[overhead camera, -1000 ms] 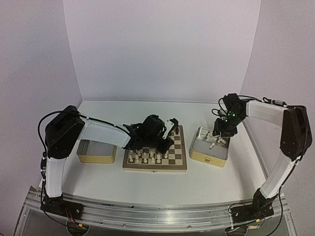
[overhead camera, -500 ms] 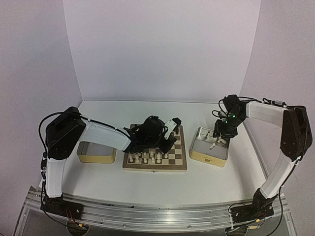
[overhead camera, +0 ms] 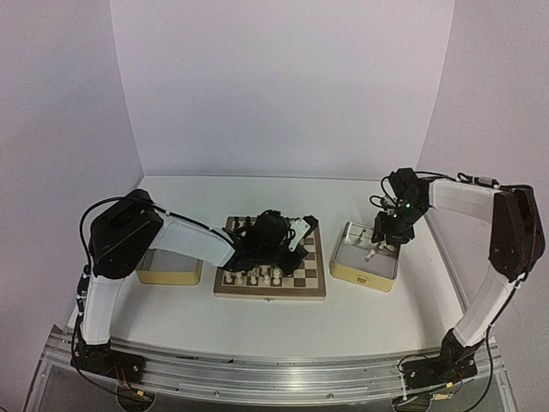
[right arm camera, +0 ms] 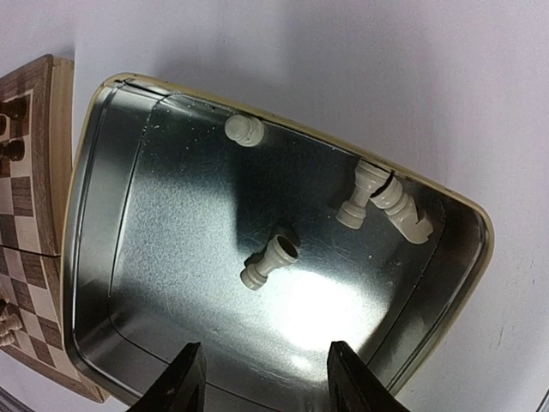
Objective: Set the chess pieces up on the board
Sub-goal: Place the chess piece on the chessboard.
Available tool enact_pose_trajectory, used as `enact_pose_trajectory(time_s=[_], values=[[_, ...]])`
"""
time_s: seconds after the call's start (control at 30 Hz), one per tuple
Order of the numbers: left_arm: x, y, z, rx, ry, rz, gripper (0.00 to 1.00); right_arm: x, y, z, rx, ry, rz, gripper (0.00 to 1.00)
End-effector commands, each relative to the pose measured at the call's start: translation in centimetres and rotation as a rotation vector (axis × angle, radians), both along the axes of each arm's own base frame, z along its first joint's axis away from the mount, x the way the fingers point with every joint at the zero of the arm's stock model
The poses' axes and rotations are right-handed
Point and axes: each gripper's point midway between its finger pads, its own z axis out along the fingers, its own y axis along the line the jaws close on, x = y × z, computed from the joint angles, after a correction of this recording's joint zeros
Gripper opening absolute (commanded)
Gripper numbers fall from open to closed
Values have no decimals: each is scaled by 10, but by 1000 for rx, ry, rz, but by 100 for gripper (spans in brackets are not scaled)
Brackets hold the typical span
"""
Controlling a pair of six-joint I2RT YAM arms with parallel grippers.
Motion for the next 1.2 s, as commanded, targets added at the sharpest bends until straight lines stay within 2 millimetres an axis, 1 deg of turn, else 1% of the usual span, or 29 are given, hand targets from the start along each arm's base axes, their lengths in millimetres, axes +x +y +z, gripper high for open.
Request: enact_pose_trajectory(time_s=[0.0,0.27,0.37,0.43,0.53,0.73,0.9,1.17], values=[[8,-12,17,-45,-12,2,0,2,-1,16,14,-43,-10,48],[15,-13,15,-37,-6,16,0,1,-1,16,14,-44,-12,47],[17,-12,16,-37,-8,-4,0,1,-1,16,14,-45,-13,47],[18,-10,19,-43,-9,-29,0,1,-1,17,15,-46,-14,47],[16,-9,27,-65,-8,-89,0,0,-1,16,14,-43,-15,47],[8,-8,28,-57,28,-220,0,0,-1,14,15,-38,-15,47],[7,-6,35,-65,26,-286,0,1,-1,14,16,-36,-18,47],[12,-7,32,-47,16,-334,0,2,0,13,17,-34,-19,47]])
